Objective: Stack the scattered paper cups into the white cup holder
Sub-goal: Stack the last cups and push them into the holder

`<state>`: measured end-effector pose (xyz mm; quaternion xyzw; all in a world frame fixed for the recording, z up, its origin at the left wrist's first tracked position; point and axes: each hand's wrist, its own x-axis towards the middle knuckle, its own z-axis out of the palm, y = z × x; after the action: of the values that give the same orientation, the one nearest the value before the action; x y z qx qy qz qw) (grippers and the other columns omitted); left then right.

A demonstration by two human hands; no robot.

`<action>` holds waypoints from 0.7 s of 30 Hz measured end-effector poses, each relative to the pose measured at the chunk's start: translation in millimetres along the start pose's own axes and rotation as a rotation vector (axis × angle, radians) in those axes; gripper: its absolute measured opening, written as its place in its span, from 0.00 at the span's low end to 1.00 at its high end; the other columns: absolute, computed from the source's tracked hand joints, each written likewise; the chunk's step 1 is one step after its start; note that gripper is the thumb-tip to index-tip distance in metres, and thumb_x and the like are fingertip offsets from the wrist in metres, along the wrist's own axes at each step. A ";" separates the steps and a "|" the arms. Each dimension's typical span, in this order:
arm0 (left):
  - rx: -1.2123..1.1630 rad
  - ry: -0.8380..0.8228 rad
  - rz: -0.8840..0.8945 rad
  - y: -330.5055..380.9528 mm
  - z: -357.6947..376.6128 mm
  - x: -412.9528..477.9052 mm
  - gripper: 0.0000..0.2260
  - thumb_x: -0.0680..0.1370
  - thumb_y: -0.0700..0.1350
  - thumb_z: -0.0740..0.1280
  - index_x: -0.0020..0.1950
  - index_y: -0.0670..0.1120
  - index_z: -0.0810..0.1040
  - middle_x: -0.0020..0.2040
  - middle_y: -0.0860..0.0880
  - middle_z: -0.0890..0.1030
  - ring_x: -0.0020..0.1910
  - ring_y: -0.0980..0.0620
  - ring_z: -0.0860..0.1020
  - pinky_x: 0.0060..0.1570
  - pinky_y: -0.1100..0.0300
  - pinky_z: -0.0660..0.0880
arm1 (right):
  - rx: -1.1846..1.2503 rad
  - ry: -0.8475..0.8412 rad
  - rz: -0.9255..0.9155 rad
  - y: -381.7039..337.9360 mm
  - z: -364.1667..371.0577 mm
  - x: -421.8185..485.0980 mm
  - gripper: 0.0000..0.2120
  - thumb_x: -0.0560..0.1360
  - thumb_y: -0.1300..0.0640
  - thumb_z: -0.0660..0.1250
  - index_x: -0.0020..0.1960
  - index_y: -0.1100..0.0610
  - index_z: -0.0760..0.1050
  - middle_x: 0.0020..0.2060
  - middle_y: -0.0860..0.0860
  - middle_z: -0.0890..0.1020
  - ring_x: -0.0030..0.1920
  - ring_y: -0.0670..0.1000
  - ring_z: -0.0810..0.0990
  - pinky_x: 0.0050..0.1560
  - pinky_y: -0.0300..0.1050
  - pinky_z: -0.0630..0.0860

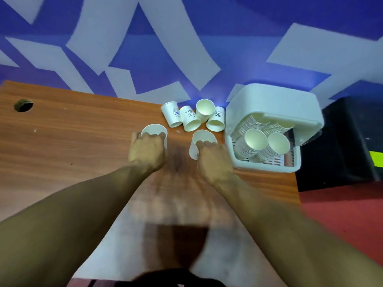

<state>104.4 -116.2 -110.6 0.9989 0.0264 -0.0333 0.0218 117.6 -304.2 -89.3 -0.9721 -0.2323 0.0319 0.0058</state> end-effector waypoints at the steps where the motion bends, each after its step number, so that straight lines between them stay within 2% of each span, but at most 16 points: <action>1: 0.006 0.032 0.009 15.5 -5.9 -2.5 0.08 0.74 0.48 0.60 0.51 0.49 0.74 0.42 0.44 0.82 0.47 0.42 0.78 0.62 0.50 0.61 | 0.000 0.023 0.000 9.9 -6.3 -8.5 0.14 0.74 0.59 0.61 0.59 0.56 0.73 0.50 0.53 0.80 0.50 0.58 0.78 0.47 0.49 0.62; 5: 0.042 0.154 0.087 77.7 -29.8 -4.0 0.09 0.74 0.49 0.59 0.50 0.48 0.75 0.39 0.45 0.82 0.47 0.45 0.79 0.70 0.51 0.56 | -0.010 0.186 0.004 48.4 -27.8 -35.9 0.12 0.67 0.62 0.63 0.51 0.56 0.76 0.41 0.54 0.82 0.45 0.58 0.80 0.65 0.56 0.62; 7: 0.030 0.208 0.153 109.0 -44.4 -3.7 0.08 0.74 0.49 0.59 0.48 0.48 0.73 0.36 0.45 0.81 0.42 0.45 0.79 0.66 0.52 0.62 | -0.020 0.259 -0.006 70.8 -37.3 -45.5 0.12 0.63 0.61 0.68 0.47 0.57 0.77 0.36 0.53 0.81 0.39 0.57 0.81 0.67 0.56 0.63; 8: 0.025 0.227 0.181 124.1 -52.5 -3.6 0.07 0.75 0.49 0.59 0.47 0.47 0.72 0.35 0.45 0.81 0.39 0.44 0.77 0.60 0.53 0.66 | -0.033 0.270 -0.016 81.7 -42.5 -49.6 0.13 0.62 0.61 0.69 0.47 0.57 0.77 0.34 0.53 0.81 0.36 0.56 0.81 0.67 0.54 0.65; 9: 0.024 0.243 0.198 139.0 -61.8 -3.9 0.06 0.76 0.49 0.59 0.46 0.47 0.71 0.34 0.45 0.80 0.36 0.43 0.74 0.50 0.52 0.68 | -0.048 0.270 -0.027 91.9 -48.3 -53.5 0.14 0.61 0.60 0.70 0.46 0.56 0.77 0.33 0.52 0.80 0.35 0.55 0.80 0.66 0.52 0.68; 10: 0.024 0.258 0.203 152.6 -70.6 -3.7 0.07 0.76 0.50 0.59 0.45 0.47 0.70 0.34 0.44 0.78 0.35 0.42 0.71 0.41 0.53 0.66 | -0.061 0.262 -0.033 100.7 -55.3 -57.5 0.14 0.60 0.60 0.71 0.45 0.56 0.77 0.33 0.52 0.80 0.34 0.55 0.81 0.61 0.49 0.72; 11: 0.026 0.273 0.205 164.5 -78.1 -3.6 0.07 0.77 0.50 0.59 0.45 0.47 0.69 0.34 0.45 0.77 0.34 0.43 0.69 0.37 0.53 0.62 | -0.073 0.244 -0.026 108.8 -62.2 -61.0 0.13 0.61 0.59 0.72 0.45 0.56 0.76 0.32 0.52 0.80 0.33 0.55 0.80 0.53 0.46 0.75; 13: 0.042 0.286 0.232 184.6 -90.4 -2.2 0.07 0.76 0.50 0.60 0.44 0.48 0.66 0.33 0.46 0.75 0.32 0.43 0.69 0.33 0.54 0.62 | -0.099 0.236 0.012 123.6 -75.6 -67.4 0.15 0.58 0.54 0.77 0.41 0.55 0.76 0.29 0.51 0.79 0.28 0.54 0.78 0.33 0.42 0.70; 14: 0.044 0.285 0.246 193.3 -95.9 -1.7 0.07 0.76 0.49 0.60 0.43 0.49 0.64 0.32 0.47 0.73 0.31 0.43 0.68 0.32 0.54 0.62 | -0.110 0.244 0.033 130.7 -82.6 -70.9 0.17 0.55 0.52 0.78 0.39 0.55 0.76 0.27 0.50 0.77 0.25 0.54 0.77 0.29 0.41 0.65; 17: 0.009 0.296 0.268 216.3 -109.3 -0.8 0.09 0.76 0.47 0.63 0.42 0.48 0.63 0.32 0.46 0.74 0.31 0.43 0.66 0.32 0.55 0.60 | -0.105 0.321 0.064 153.4 -92.0 -79.8 0.16 0.54 0.57 0.78 0.37 0.56 0.74 0.26 0.51 0.76 0.23 0.54 0.74 0.30 0.42 0.59; 21: -0.048 0.325 0.332 243.8 -121.4 0.1 0.08 0.74 0.43 0.64 0.42 0.47 0.64 0.38 0.44 0.78 0.34 0.45 0.64 0.35 0.55 0.58 | -0.037 0.366 0.111 180.8 -96.0 -89.0 0.10 0.62 0.60 0.72 0.43 0.58 0.75 0.31 0.53 0.78 0.30 0.56 0.78 0.36 0.44 0.61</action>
<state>125.6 -353.9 20.5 0.9809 -0.1344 0.1328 0.0462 126.2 -505.3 7.0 -0.9730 -0.1737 -0.1493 0.0283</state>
